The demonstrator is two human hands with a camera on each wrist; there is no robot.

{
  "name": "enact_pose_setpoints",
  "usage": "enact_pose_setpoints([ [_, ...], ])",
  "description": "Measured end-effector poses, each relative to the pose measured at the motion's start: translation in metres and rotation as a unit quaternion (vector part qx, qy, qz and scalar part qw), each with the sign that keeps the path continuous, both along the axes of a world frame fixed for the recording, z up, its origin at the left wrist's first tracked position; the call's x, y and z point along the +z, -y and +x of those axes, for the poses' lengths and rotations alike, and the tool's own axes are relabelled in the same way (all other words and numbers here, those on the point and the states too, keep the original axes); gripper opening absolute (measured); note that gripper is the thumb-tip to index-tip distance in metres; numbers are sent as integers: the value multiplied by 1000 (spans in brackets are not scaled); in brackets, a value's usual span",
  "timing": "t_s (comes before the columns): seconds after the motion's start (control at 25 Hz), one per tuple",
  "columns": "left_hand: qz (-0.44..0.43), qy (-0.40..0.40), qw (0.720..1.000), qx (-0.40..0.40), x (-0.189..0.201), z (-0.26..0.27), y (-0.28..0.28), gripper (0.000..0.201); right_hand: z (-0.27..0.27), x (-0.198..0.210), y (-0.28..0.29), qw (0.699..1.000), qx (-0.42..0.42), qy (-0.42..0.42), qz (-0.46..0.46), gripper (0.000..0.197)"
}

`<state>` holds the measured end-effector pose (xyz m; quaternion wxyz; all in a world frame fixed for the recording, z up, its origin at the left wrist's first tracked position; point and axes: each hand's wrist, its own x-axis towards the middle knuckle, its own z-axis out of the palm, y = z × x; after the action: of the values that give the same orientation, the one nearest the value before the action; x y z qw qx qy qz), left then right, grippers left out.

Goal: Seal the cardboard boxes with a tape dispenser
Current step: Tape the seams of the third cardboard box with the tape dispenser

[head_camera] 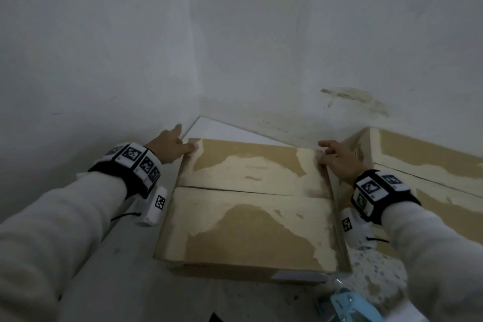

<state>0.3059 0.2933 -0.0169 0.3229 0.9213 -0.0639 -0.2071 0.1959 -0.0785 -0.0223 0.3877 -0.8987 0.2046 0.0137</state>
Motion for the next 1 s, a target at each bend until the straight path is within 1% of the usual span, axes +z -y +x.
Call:
enact_pose_setpoints([
  [0.04,11,31,999,-7,2,4,0,86,3,2,0,999,14,4,-32,46],
  [0.08,21,55,998,-28,4,8,1,92,6,5,-1,997,38,4,-61,47],
  [0.12,32,66,996,-56,7,11,4,93,11,8,-3,994,69,-5,-84,48],
  [0.16,39,63,994,-83,9,13,8,90,16,12,-5,990,100,-26,-98,47],
  [0.2,36,48,993,-97,9,14,13,82,20,16,-7,986,122,-53,-103,45],
  [0.24,29,36,994,-99,9,15,17,67,24,18,-8,983,133,-79,-98,43],
  [0.28,15,41,995,-95,6,15,20,49,26,19,-8,982,135,-95,-88,41],
  [0.32,2,54,994,-91,5,14,20,38,26,19,-6,985,126,-99,-70,38],
  [0.4,-21,73,995,-68,2,11,15,29,21,16,-3,992,92,-83,-28,34],
  [0.48,-57,79,995,-33,-3,6,7,31,14,10,1,996,66,-56,-7,35],
  [0.56,-73,47,996,-24,-8,0,0,45,6,4,2,998,49,-40,-10,42],
  [0.6,-65,20,997,-37,-9,-2,-2,51,4,3,2,998,40,-40,-6,46],
  [0.68,-37,-31,997,-66,-9,-11,-2,48,-2,-2,0,998,25,-56,17,50],
  [0.76,-19,-55,994,-88,-5,-19,-1,45,-6,-6,0,997,27,-75,6,45],
  [0.8,-15,-55,994,-93,-3,-22,-1,45,-9,-7,-1,996,37,-84,-21,41],
  [0.88,6,-34,995,-95,-2,-25,-3,43,-12,-8,-4,991,57,-98,-69,42],
  [1.0,80,4,992,-102,1,-22,-3,41,-12,-2,-9,987,70,-108,-101,46],
])
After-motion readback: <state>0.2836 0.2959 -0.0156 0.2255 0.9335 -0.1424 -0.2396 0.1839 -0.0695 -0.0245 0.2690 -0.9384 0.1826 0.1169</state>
